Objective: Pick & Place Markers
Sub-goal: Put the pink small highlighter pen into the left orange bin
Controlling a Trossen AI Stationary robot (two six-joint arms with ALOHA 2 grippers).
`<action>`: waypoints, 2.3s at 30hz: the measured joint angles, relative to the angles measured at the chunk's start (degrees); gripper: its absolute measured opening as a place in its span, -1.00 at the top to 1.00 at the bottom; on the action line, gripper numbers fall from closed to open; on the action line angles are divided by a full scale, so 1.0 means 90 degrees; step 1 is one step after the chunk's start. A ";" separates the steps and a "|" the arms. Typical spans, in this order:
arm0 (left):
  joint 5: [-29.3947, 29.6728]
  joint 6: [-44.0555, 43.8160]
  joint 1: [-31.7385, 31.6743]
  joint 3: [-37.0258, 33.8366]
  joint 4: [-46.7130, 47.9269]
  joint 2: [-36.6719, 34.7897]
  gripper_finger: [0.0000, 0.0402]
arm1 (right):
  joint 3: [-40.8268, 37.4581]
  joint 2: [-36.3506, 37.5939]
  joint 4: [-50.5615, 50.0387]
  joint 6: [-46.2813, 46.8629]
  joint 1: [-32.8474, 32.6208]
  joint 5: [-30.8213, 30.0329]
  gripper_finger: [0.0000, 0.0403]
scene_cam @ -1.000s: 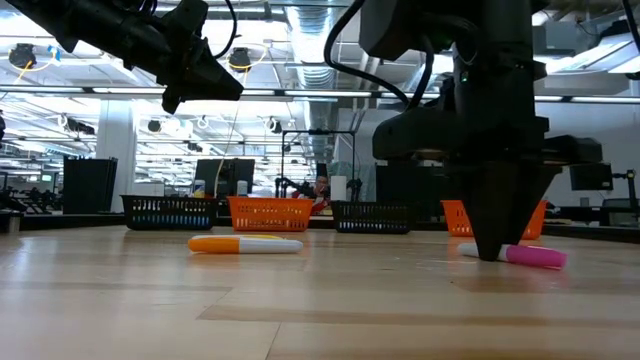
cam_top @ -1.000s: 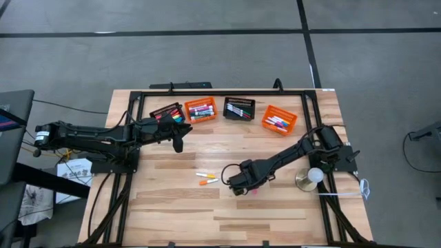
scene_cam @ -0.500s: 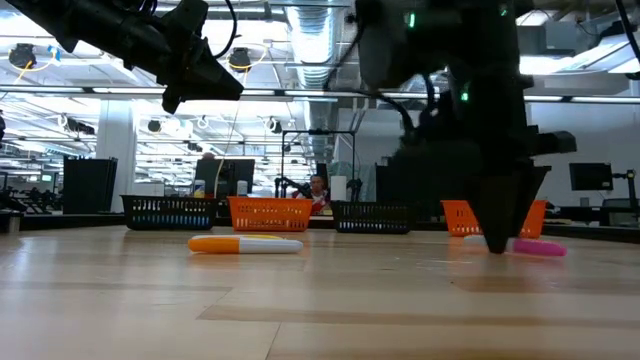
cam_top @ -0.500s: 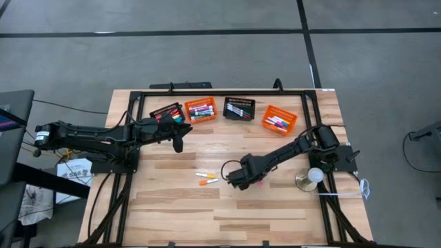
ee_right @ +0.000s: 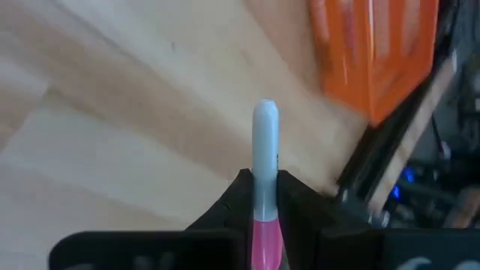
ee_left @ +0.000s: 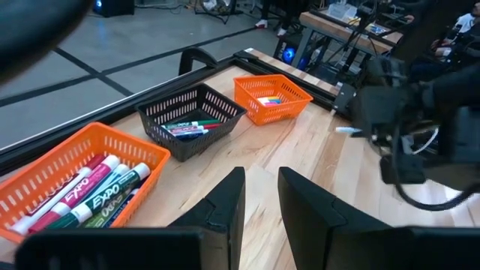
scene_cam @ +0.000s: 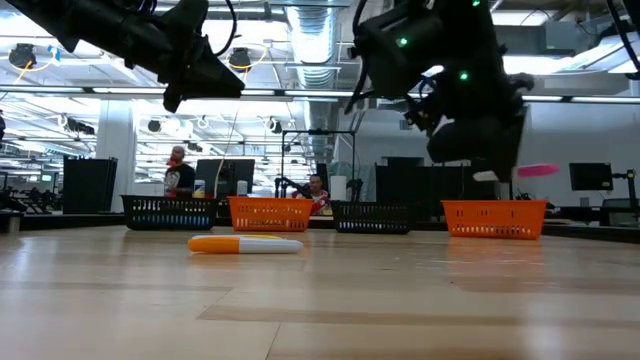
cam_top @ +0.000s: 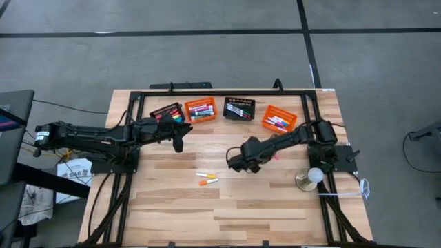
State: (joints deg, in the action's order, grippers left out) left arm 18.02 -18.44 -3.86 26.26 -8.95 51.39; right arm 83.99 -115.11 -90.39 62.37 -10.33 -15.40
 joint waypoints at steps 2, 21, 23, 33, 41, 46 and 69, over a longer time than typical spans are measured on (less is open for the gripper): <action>0.0000 0.0000 0.0000 -0.0002 -0.0042 -0.0002 0.60 | -0.0088 0.0220 0.0166 -0.0383 0.0170 -0.0273 0.81; 0.0000 -0.0168 0.0000 -0.0001 -0.0330 0.0000 0.60 | -0.0435 0.3380 0.0203 -0.2779 0.2701 -0.2324 0.83; 0.0000 -0.0170 0.0000 -0.0002 -0.0357 0.0000 0.60 | -0.0435 0.3603 0.0277 -0.3184 0.2964 -0.2299 0.83; -0.0002 -0.0170 0.0000 -0.0002 -0.0557 0.0000 0.60 | -0.0510 0.3784 0.1086 -0.4952 0.3796 -0.1406 0.81; -0.0002 -0.0170 0.0000 -0.0002 -0.0589 0.0000 0.60 | -0.1636 0.3750 0.2030 -0.5325 0.4048 -0.0841 0.79; -0.0002 -0.0170 0.0000 -0.0002 -0.0614 0.0000 0.60 | -0.2453 0.3750 0.2843 -0.5319 0.4075 -0.0456 0.80; -0.0002 -0.0170 0.0002 -0.0002 -0.0676 0.0000 0.60 | -0.4304 0.3750 0.5156 -0.5485 0.4560 -0.0275 0.77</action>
State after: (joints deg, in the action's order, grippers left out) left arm 18.00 -19.97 -3.84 26.25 -15.03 51.40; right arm 45.25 -81.36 -43.98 13.00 30.72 -17.87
